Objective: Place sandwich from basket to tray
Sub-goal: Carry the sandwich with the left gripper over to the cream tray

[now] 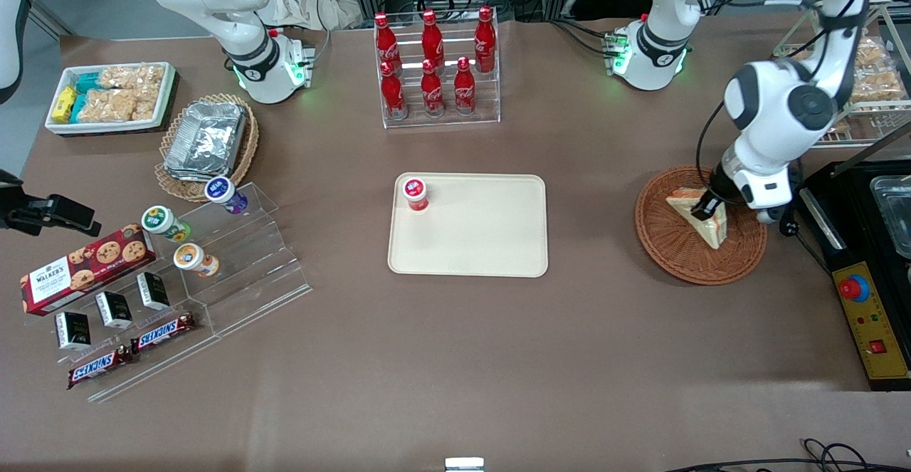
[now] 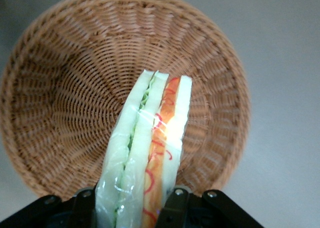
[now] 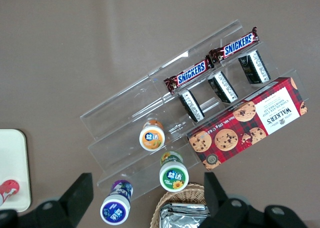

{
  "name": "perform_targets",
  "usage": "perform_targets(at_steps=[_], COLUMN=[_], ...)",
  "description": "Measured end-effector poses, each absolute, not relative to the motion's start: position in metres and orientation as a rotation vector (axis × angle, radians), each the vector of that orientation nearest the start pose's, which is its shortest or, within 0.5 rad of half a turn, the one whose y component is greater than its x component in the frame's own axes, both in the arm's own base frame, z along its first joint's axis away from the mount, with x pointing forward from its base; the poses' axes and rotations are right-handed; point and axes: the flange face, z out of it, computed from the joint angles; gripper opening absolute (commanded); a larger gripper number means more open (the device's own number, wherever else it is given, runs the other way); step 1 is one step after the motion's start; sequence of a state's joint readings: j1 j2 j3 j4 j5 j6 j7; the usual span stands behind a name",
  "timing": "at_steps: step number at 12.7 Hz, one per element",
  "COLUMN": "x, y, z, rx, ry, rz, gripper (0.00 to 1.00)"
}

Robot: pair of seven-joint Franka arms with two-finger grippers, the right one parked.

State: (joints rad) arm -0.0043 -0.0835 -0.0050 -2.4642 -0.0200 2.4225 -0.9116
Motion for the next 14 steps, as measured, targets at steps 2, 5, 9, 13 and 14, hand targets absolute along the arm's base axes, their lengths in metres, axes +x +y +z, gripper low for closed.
perform_targets(at_steps=[2,5,9,13,14], x=[0.483,0.500,0.493,0.463,0.461], y=[-0.017,-0.060,-0.134,-0.254,-0.275], z=[0.391,0.505,0.587,0.567,0.549], rx=[-2.857,-2.887,-2.984,-3.063,-3.082], ry=[-1.336,-1.176,-0.932,-0.592,-0.531], rz=[0.001,0.073,-0.002,0.019,0.026], gripper=[0.00,0.00,0.00,0.00,0.00])
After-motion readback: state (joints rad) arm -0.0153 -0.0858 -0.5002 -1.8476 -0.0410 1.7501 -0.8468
